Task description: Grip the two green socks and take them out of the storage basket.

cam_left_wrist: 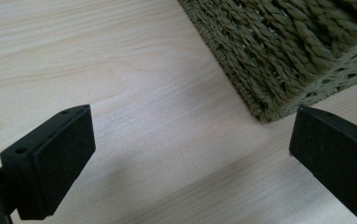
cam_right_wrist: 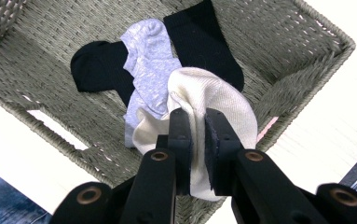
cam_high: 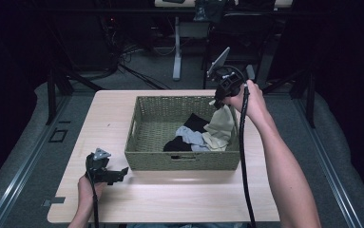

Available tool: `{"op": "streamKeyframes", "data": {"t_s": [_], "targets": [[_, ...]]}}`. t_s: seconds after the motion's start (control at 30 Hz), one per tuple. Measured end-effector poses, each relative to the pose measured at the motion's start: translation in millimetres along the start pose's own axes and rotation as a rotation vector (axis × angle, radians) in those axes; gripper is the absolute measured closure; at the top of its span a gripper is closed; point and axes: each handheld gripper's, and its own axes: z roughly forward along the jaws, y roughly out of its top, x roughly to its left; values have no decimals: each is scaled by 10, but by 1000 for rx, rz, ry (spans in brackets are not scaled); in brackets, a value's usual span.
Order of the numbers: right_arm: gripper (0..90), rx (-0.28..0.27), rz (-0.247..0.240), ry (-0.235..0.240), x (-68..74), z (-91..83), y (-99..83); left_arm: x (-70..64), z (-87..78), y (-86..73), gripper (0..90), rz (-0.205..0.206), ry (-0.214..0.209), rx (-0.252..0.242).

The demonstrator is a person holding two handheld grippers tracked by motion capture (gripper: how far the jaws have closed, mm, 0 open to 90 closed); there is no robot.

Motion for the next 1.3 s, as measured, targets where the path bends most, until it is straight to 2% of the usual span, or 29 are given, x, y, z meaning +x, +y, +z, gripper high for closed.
{"op": "streamKeyframes", "data": {"t_s": [0.4,0.57,0.67,0.7,0.77,0.97,1.07,1.1,1.13,1.17,1.2,1.3], "targets": [[821,-36,2,-6,-2,-311,65,-4,-12,-3,3,-1,1,0],[820,-61,-2,-22,16,-534,62,-4,-17,-6,3,-3,1,-1],[820,-70,-1,-30,13,-608,54,-2,-20,-8,2,-3,2,-1],[820,-89,9,-34,-5,-683,31,0,-21,-8,3,-3,0,-2],[820,-84,10,-35,-17,-714,23,-1,-21,-10,3,-4,1,-2],[819,-111,44,-57,-156,-898,-144,-2,-21,-11,3,-5,2,-3],[818,-114,65,-62,-267,-967,-259,-6,-19,-10,3,-4,7,-6],[818,-122,87,-63,-331,-998,-329,-5,-21,-8,2,-4,2,-2],[818,-122,87,-63,-331,-998,-329,-5,-21,-8,3,-4,2,-2],[819,-127,104,-70,-406,-1023,-410,-5,-20,-7,3,-4,2,-1],[819,-127,104,-70,-406,-1023,-410,-5,-20,-7,2,-4,2,-1],[819,-130,131,-79,-520,-1037,-531,-6,-20,-7,3,-6,3,-2]]}}
